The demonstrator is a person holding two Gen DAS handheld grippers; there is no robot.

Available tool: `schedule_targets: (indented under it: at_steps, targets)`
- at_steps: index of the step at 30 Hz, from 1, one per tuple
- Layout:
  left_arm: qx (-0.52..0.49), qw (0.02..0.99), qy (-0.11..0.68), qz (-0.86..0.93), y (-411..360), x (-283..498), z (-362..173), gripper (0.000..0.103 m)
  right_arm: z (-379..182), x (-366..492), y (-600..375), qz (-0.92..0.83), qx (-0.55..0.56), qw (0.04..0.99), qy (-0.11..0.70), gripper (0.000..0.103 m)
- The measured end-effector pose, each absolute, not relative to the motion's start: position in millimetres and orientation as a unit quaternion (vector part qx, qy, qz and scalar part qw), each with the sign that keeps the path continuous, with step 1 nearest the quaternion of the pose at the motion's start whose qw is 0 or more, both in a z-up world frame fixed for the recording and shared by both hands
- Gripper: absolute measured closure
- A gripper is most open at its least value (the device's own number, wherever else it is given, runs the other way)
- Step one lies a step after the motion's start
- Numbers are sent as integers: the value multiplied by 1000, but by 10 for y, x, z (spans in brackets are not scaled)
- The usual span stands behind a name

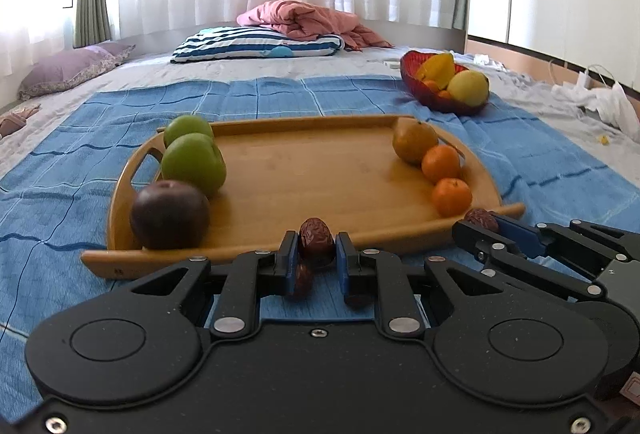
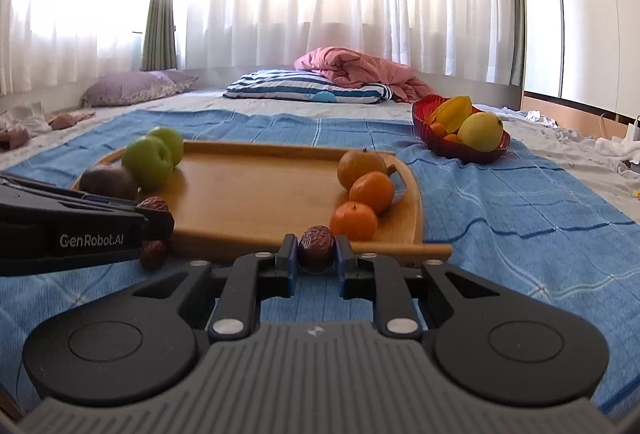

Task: Organize fruits
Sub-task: 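Carry the held red dates over the tray with both grippers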

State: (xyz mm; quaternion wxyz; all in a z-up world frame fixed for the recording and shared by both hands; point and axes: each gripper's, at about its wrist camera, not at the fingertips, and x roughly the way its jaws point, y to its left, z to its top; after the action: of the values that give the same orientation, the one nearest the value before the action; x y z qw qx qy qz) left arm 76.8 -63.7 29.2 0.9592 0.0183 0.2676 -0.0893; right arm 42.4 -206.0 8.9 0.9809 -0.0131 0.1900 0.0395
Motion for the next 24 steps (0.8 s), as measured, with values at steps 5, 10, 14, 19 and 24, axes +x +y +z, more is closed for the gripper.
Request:
schedule_targets:
  at_steps: [5,10,14,19,24]
  targets:
    - [8,959,270,-90,-562,946,424,84,218,593,-2087,45,-7,980,192,81]
    - [-15,957,275,-85,-425,1195,572,84,320,839,-2130,70,25,972,223,81]
    - [-25,952,292,-90,-344,1397,620,84,341,976,-2079,81,23,969,232,81]
    - [-27,944,315,-98,-291,1669,672,84,438,1256,-2106,94,47,962,254,81]
    - [-39,932,345,-102,-246,2023,757,84,593,1689,-2186,101,64,949,293,81]
